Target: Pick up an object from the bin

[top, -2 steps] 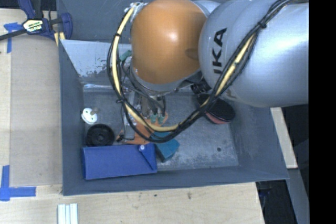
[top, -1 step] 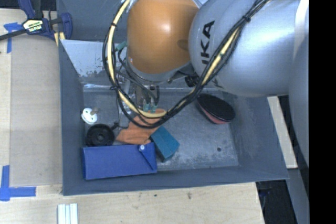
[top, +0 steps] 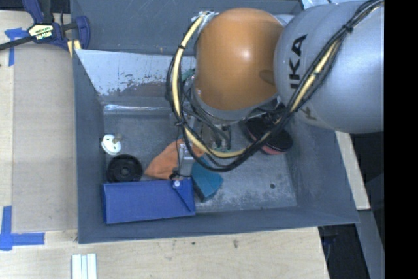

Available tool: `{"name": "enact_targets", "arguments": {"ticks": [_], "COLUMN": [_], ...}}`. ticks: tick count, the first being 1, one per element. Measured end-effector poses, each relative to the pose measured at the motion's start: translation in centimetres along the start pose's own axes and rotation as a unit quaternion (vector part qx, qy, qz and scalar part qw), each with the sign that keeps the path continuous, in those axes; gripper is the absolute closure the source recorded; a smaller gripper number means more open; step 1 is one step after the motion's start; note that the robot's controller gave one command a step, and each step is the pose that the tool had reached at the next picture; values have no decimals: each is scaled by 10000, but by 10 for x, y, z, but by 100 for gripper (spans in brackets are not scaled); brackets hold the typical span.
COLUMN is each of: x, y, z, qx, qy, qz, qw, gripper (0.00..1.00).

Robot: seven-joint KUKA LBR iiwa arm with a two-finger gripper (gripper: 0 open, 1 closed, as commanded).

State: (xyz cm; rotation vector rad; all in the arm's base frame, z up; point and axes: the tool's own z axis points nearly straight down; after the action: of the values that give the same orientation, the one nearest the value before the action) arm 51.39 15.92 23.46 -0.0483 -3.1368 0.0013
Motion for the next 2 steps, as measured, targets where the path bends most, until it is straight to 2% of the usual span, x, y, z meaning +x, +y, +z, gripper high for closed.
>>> {"name": "enact_targets", "arguments": {"ticks": [1,2], "x": [-24,-39], "y": [-19,-11], "z": [29,72], "qx": [-13,-11], "qy": [-59,-39], "qz": [826,851], "qw": [9966,9964], "gripper": [0,0]}}
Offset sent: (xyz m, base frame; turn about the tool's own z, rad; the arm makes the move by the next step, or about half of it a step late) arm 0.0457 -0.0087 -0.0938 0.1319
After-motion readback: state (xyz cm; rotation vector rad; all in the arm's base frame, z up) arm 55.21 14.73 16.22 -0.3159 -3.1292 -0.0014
